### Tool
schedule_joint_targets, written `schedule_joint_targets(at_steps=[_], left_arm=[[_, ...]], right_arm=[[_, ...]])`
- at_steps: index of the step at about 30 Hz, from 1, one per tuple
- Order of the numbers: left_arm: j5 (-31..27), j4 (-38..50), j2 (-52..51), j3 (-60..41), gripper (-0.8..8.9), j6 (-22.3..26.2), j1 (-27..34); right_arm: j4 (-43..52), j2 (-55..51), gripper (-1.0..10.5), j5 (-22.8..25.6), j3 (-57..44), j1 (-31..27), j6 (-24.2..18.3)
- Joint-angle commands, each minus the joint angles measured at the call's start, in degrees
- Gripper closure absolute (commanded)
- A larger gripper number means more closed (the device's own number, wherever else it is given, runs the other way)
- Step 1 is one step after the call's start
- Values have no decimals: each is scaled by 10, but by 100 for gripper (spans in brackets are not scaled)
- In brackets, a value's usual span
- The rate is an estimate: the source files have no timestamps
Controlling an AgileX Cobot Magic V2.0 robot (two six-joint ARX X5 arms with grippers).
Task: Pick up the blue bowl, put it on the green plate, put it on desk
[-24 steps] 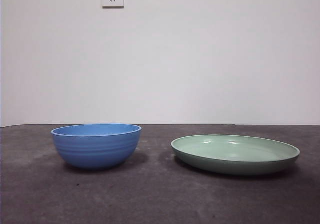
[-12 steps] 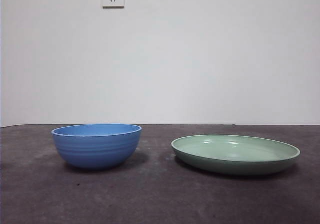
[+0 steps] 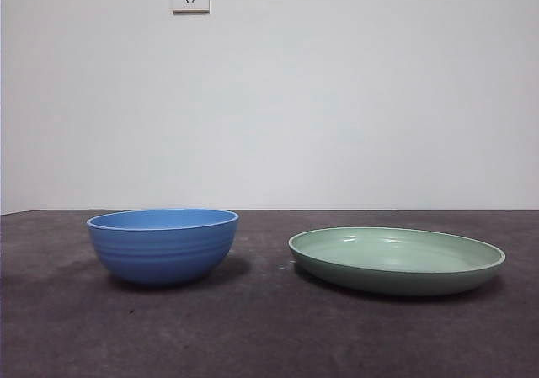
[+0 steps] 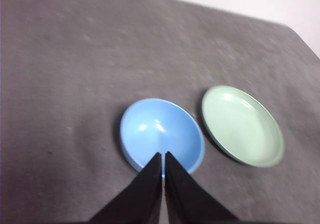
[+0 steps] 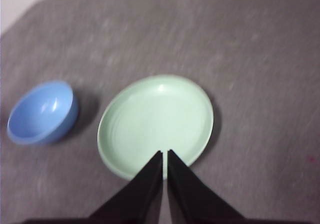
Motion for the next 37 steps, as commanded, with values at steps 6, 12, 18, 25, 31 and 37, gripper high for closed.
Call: schedule_joint_targets(at_steps=[6, 12, 18, 25, 31, 37], left_arm=[[23, -70, 53, 54, 804, 54, -48], [24, -118, 63, 64, 804, 75, -86], [24, -120, 63, 64, 804, 74, -96], [24, -120, 63, 64, 696, 71, -96], [24, -119, 63, 64, 372, 66, -96], [24, -117, 63, 64, 377, 65, -96]], right_arm=[[-114, 89, 939, -33, 86, 11, -98], [-161, 106, 939, -33, 99, 55, -113], [-179, 105, 939, -33, 99, 86, -116], [-179, 105, 887, -33, 99, 90, -111], [-177, 105, 547, -33, 99, 90, -109], [-176, 105, 547, -33, 99, 90, -109]])
